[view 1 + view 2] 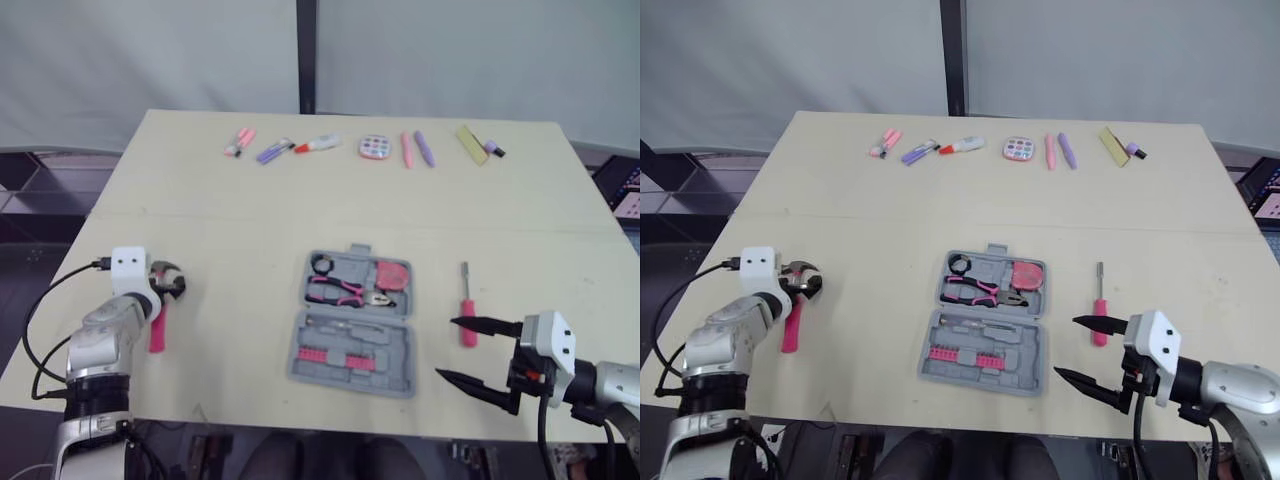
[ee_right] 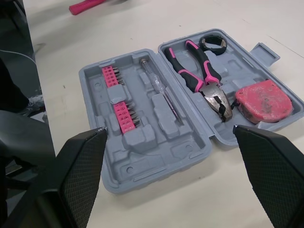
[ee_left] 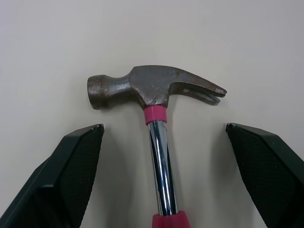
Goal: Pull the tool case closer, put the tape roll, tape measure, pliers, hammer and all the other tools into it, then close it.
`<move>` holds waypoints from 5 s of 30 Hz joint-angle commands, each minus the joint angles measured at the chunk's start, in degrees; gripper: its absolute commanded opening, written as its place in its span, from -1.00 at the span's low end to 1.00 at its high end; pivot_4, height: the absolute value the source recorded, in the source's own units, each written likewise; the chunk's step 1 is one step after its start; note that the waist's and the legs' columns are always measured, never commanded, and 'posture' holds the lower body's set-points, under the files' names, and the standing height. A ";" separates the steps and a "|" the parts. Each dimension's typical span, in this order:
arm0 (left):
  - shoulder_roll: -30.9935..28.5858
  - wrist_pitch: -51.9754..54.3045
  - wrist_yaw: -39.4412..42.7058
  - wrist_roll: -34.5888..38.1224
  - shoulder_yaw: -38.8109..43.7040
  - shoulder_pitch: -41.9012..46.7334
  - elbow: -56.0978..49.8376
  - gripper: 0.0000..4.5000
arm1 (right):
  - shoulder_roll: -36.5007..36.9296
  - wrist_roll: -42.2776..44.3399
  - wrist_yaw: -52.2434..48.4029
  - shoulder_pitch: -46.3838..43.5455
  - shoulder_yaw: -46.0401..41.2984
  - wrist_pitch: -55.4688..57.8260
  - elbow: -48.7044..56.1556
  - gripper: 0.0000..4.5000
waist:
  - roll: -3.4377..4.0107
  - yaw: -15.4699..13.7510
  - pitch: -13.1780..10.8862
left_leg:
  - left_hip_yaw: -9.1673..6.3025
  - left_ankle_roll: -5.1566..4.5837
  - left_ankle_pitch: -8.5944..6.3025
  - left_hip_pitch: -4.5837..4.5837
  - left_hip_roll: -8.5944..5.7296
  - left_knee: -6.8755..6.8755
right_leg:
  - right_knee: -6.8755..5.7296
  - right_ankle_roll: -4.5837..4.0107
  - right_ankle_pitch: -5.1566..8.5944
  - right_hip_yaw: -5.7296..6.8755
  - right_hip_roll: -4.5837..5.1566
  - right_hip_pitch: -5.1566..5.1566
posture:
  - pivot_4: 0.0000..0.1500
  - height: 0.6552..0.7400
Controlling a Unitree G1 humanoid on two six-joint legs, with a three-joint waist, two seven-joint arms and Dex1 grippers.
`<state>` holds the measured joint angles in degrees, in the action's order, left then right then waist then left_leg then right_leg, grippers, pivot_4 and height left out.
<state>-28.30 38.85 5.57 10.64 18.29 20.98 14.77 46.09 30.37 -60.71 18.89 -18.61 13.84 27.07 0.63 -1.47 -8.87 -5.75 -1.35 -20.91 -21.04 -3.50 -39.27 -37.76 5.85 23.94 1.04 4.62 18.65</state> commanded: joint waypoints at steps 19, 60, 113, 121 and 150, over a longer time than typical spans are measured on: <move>-0.66 -2.67 0.82 -1.38 -1.09 1.07 4.96 -0.98 | 0.56 0.27 1.07 0.81 -2.30 -0.01 2.48 1.00 | 0.01 0.31 0.02 | 0.03 0.02 0.01 0.05 0.04 0.02 | -0.04 0.00 0.00 0.02 -0.03 0.02 | 1.00 0.37; -6.15 0.34 44.07 -5.07 -41.31 15.23 -27.29 -0.98 | 1.43 -2.77 -1.85 -0.68 0.14 -3.36 -0.76 1.00 | -0.08 -0.02 -0.05 | -0.02 -0.02 -0.01 -0.20 -0.04 -0.05 | 0.01 0.00 0.00 -0.07 -0.07 0.07 | 1.00 0.37; 18.55 5.45 45.45 -20.30 -65.76 26.24 -15.29 -0.98 | 0.98 -3.78 -0.48 4.90 -2.24 -3.99 1.06 1.00 | -0.14 -0.17 -0.09 | 0.11 -0.06 -0.01 -0.22 -0.04 -0.10 | 0.01 0.00 0.00 -0.04 -0.15 0.06 | 1.00 0.37; 19.08 4.96 45.57 -20.59 -65.98 25.94 -14.57 -0.98 | 0.74 -3.81 -0.20 5.68 -2.80 -3.93 1.59 1.00 | -0.13 -0.19 -0.09 | 0.11 -0.06 -0.01 -0.23 -0.04 -0.11 | 0.01 0.00 0.00 -0.04 -0.15 0.06 | 1.00 0.37; 23.29 -11.49 41.46 -5.23 -38.23 20.64 -13.62 -0.99 | 0.88 -3.56 -0.12 3.81 -1.81 -3.60 0.85 1.00 | -0.13 -0.16 -0.08 | 0.11 -0.06 -0.02 -0.22 -0.02 -0.20 | -0.02 0.00 0.00 0.02 -0.15 0.05 | 1.00 0.37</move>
<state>-5.04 33.52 45.10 2.70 -21.95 42.36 1.26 46.96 25.95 -60.77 22.89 -19.70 10.22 26.89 0.50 -1.63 -8.95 -5.63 -1.42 -20.93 -21.27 -3.51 -39.47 -37.78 5.85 23.94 1.07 4.47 18.71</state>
